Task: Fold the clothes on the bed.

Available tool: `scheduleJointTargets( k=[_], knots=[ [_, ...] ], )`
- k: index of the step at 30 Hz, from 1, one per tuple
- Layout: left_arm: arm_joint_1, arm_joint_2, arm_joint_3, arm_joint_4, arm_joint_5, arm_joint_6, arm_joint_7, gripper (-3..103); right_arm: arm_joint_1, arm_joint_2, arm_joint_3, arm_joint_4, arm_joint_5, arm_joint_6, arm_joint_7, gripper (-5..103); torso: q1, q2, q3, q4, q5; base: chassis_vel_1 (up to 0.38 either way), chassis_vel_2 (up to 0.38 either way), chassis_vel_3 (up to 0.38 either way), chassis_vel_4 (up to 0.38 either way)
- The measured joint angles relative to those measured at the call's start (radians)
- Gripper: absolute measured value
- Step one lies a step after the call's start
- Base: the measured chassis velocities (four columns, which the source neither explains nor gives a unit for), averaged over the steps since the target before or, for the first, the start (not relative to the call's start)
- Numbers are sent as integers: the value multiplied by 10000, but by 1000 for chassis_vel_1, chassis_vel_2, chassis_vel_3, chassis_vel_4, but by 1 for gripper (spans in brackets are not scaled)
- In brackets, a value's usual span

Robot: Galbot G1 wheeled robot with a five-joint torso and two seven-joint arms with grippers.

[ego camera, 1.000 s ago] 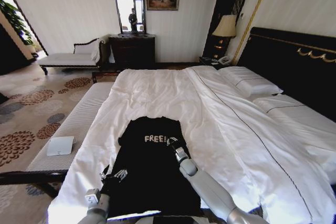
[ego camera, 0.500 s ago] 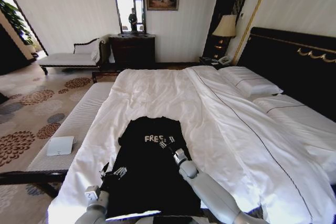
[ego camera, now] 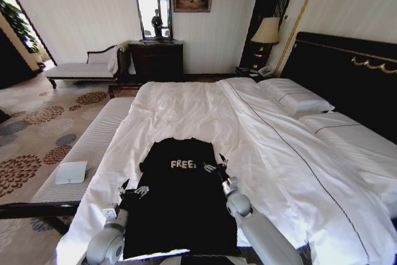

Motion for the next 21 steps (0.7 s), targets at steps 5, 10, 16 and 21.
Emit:
scheduleJointTargets(
  k=[5, 10, 16, 21],
  knots=[
    [-842, 306, 505, 1082, 827, -193, 243, 100, -755, 336, 463, 46, -286, 121, -1, 100, 0, 0, 0, 0, -1, 0, 0, 0, 0],
    [-1260, 407, 938, 1791, 1925, -588, 405, 100, -773, 499, 418, 2, -337, 122, -11, 100, 0, 0, 0, 8, 0, 0, 0, 0, 0],
    [-1812, 521, 1700, 2412, 2966, -1085, 536, 100, -796, 615, 456, -13, -349, 122, -14, 100, 0, 0, 0, 2, 0, 0, 0, 0, 0],
    [-2238, 502, 2141, 2776, 3459, -1383, 542, 100, -830, 642, 475, -44, -355, 121, -13, 100, 1, 0, 0, 2, -1, 0, 0, 0, 0]
  ],
)
